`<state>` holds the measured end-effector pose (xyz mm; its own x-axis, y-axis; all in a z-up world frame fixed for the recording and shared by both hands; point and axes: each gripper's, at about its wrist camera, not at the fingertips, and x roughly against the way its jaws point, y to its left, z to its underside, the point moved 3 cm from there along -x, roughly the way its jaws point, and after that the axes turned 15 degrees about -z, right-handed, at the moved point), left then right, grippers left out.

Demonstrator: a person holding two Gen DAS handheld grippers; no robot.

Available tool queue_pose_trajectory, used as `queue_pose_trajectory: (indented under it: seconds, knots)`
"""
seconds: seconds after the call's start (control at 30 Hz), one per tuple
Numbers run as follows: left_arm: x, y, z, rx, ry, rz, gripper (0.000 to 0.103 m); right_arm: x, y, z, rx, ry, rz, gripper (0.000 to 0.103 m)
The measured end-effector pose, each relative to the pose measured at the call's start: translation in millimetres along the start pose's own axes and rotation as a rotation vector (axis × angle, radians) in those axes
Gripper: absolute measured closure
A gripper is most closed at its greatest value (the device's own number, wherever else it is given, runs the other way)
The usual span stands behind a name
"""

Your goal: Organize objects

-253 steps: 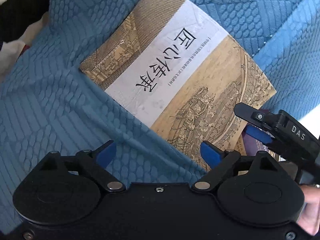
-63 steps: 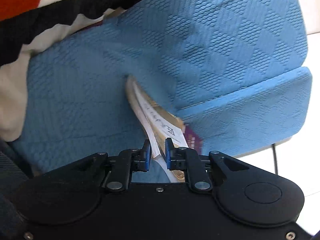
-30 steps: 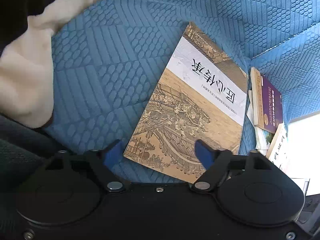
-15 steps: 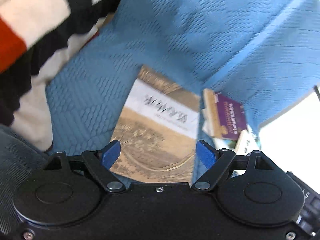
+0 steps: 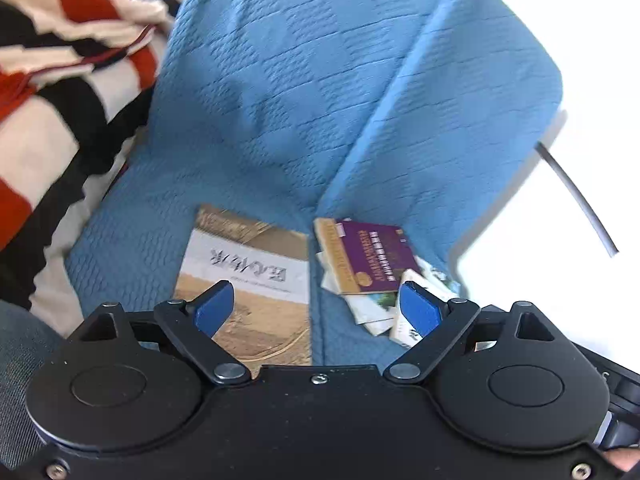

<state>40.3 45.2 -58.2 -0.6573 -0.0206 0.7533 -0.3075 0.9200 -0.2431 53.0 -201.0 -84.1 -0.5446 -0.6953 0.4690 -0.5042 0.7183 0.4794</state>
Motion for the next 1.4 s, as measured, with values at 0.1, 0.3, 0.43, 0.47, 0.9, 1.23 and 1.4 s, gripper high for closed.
queue_pose_trajectory:
  seconds: [0.1, 0.3, 0.43, 0.47, 0.9, 1.23, 1.4]
  knots:
    - [16, -14, 3, -0.027, -0.035, 0.029, 0.003, 17, 4, 2, 0.018, -0.014, 0.025, 0.055]
    - [35, -34, 13, -0.069, -0.061, 0.055, 0.001, 41, 3, 13, 0.013, -0.03, 0.084, 0.055]
    - [40, -43, 22, -0.085, -0.066, 0.062, 0.001, 52, 2, 25, 0.012, -0.023, 0.108, 0.055]
    - [41, -46, 24, -0.092, -0.065, 0.061, 0.001, 54, 2, 28, 0.009, -0.022, 0.113, 0.055]
    - [29, -65, 44, -0.109, -0.019, 0.074, 0.001, 68, -9, 48, -0.001, -0.012, 0.141, 0.049]
    - [27, -86, 47, -0.132, -0.017, 0.083, 0.001, 85, -28, 42, -0.012, -0.047, 0.164, 0.018]
    - [24, -102, 50, -0.149, -0.007, 0.097, 0.001, 96, -41, 42, -0.028, -0.073, 0.184, 0.018]
